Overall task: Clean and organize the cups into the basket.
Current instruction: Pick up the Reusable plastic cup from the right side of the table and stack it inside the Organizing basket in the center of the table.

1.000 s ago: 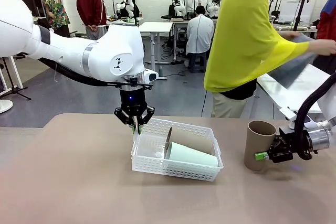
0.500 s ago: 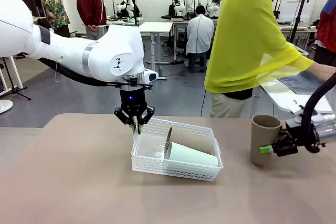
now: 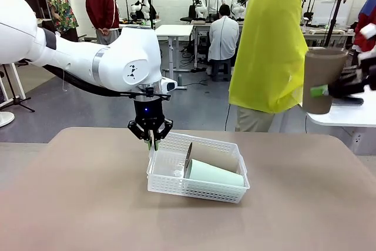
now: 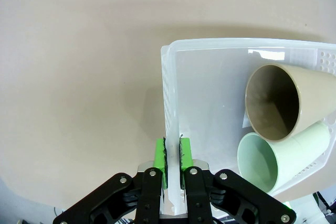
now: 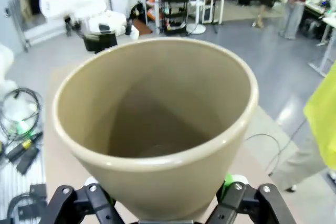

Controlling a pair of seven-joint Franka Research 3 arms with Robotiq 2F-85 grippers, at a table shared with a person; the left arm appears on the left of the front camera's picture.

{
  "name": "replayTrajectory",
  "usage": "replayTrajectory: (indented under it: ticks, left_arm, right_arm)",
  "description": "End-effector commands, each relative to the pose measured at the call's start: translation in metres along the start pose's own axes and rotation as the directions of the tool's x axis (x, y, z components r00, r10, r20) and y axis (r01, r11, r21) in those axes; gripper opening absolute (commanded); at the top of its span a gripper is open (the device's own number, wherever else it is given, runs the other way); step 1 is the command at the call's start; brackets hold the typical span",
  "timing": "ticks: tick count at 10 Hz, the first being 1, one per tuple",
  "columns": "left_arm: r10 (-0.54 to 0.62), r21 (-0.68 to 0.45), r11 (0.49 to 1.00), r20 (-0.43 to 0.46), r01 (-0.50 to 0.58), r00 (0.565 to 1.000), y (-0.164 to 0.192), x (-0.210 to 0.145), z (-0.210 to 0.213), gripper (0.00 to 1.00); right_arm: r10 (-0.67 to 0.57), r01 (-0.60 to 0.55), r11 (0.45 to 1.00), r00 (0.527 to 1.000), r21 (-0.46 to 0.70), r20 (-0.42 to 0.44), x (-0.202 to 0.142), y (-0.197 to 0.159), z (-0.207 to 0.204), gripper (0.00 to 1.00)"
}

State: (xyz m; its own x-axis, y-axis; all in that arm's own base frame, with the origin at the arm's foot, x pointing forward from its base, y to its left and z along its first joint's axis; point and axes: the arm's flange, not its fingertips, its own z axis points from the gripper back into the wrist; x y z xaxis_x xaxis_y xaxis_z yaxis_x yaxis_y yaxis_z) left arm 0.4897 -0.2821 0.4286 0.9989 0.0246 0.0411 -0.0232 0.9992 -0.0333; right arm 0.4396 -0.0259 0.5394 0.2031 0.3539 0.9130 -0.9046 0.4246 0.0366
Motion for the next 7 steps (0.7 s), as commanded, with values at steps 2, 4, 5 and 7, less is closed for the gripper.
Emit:
replayTrajectory:
  ticks: [2,4,5,7]
  left_arm:
    - [-0.003,0.002,1.000,0.000,0.003,1.000,0.000,-0.001,0.000,0.00]
    - [-0.003,0.002,1.000,0.000,0.003,1.000,0.000,-0.001,0.000,0.00]
    - [-0.003,0.002,1.000,0.000,0.003,1.000,0.000,-0.001,0.000,0.00]
    - [-0.003,0.002,1.000,0.000,0.003,1.000,0.000,-0.001,0.000,0.00]
  right_arm:
    - [0.000,0.000,1.000,1.000,0.000,0.000,0.000,0.000,0.000,0.00]
    - [0.000,0.000,1.000,1.000,0.000,0.000,0.000,0.000,0.000,0.00]
    - [0.000,0.000,1.000,1.000,0.000,0.000,0.000,0.000,0.000,0.00]
    - [0.137,-0.134,0.990,0.988,0.037,-0.078,0.029,0.025,-0.006,0.84]
